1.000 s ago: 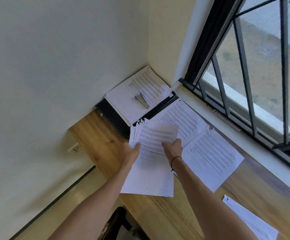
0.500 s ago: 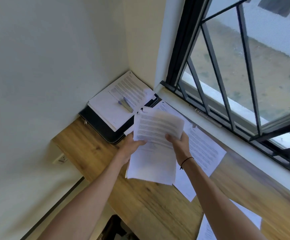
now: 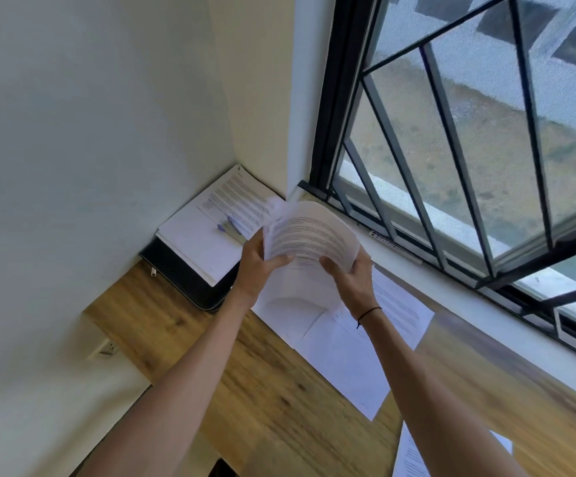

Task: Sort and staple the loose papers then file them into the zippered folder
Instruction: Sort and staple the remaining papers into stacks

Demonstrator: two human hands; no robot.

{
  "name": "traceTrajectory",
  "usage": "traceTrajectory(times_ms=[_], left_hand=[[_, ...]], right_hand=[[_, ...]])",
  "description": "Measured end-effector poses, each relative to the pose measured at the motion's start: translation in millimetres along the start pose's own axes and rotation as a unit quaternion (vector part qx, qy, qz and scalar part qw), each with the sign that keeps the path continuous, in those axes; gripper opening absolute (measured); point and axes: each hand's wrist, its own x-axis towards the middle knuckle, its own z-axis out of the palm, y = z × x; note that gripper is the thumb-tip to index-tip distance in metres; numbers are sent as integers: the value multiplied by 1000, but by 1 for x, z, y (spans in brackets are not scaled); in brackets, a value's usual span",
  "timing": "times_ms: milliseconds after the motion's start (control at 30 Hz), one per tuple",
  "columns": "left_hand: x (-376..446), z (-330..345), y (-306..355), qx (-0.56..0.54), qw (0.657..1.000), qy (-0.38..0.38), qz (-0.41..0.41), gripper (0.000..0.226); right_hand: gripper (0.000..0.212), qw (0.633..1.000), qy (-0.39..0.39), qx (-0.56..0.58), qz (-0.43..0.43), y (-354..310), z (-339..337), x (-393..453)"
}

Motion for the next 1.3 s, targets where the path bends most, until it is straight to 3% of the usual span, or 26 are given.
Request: traceTrajectory(times_ms=[133, 267, 367, 667, 867, 1100, 1300], left_hand=[[7, -3, 1, 33, 999, -11, -1, 43], [8, 9, 2, 14, 1000, 23, -16, 28], [8, 14, -5, -5, 999, 39, -15, 31], [1, 12, -25, 16, 1000, -8, -17, 35], [-18, 13, -41, 82, 993, -22, -88, 19], [-40, 13, -35, 77, 990, 2, -117, 26], [-61, 14, -19, 54, 996, 17, -71, 35]], right_hand=[[36, 1000, -4, -11, 10, 7, -3, 4], [30, 1000, 18, -17, 7, 7, 3, 8], [28, 999, 27, -18, -4, 12, 5, 8], [26, 998, 18, -53, 19, 34, 8, -7], [15, 992, -24, -120, 32, 54, 7, -22], [20, 992, -18, -104, 68, 51, -11, -42], [15, 987, -62, -58, 139, 58, -33, -67]])
